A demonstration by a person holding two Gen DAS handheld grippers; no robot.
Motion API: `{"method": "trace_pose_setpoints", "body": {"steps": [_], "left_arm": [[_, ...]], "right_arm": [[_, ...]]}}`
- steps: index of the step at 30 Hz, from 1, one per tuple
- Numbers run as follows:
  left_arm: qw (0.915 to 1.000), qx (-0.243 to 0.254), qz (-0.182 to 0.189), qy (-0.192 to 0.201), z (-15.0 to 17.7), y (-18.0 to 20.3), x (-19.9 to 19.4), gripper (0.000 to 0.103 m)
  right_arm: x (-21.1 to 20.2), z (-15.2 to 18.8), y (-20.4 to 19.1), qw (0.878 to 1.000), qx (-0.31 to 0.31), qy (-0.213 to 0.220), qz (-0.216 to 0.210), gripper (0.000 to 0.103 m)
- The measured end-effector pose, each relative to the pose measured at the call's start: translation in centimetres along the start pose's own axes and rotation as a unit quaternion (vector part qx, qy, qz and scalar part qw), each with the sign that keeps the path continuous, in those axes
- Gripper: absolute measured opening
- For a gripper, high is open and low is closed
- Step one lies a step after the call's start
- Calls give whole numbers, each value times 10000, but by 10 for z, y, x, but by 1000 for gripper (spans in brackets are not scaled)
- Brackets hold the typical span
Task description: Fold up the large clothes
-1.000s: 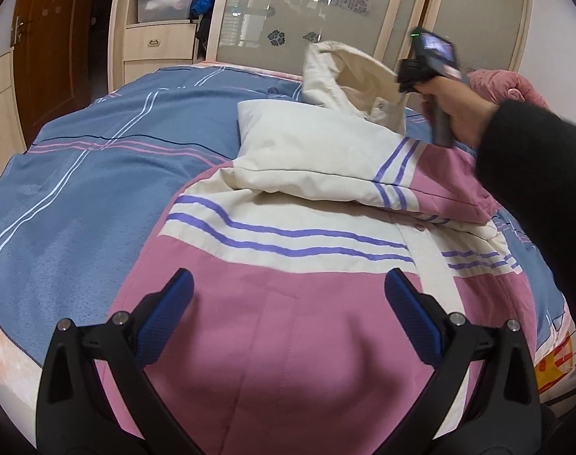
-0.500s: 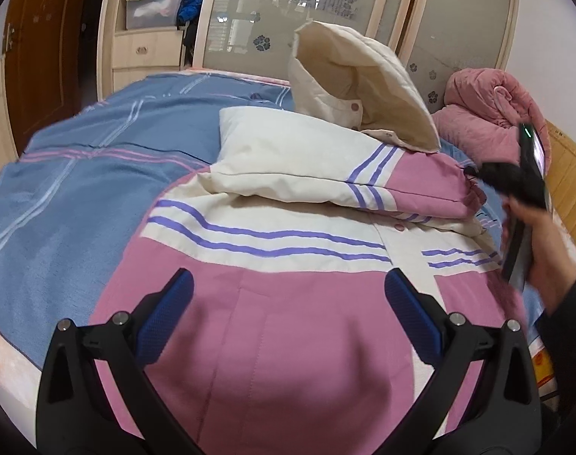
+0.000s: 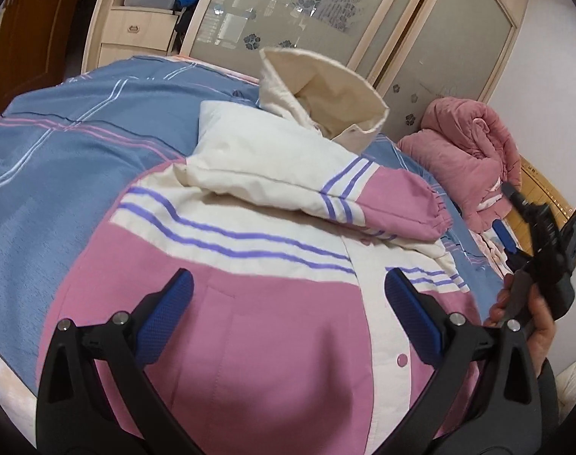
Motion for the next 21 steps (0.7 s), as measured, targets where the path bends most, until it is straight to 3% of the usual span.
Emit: {"method": "trace_pose_setpoints", "body": {"steps": [2, 5, 9, 12, 16, 19, 21], "left_arm": [[9999, 77, -136, 3, -16, 1, 5, 101], [9973, 253, -661, -171, -55, 3, 27, 101], [9918, 702, -1034, -257, -145, 18, 85, 101], [9810, 1133, -1505, -460, -209, 22, 148, 101], [9715, 1027, -1966, -835, -271, 4, 228, 101], [9586, 1055, -2442, -1015, -301, -19, 278, 101], [9557, 810, -2575, -1173, -315, -35, 308, 99]], "right_arm": [[10, 0, 8, 9998, 72, -179, 108, 102], [18, -1, 22, 9988, 352, -339, 67, 102], [28, -1, 38, 9966, 656, -491, 58, 102], [28, 1, 40, 9962, 689, -537, 12, 102], [31, 6, 42, 9969, 479, -629, 26, 102], [30, 8, 45, 9964, 468, -705, -6, 102], [28, 9, 45, 9959, 464, -771, -76, 102]]}}
Point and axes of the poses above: each gripper's, at about its wrist camera, not at the fingertips, and x roughly the way its jaws point, y to its right, z to its underside, the point moved 7 cm from there along x, roughly the way its jaws point, and after that the axes turned 2 degrees about z, right-handed, at the moved point
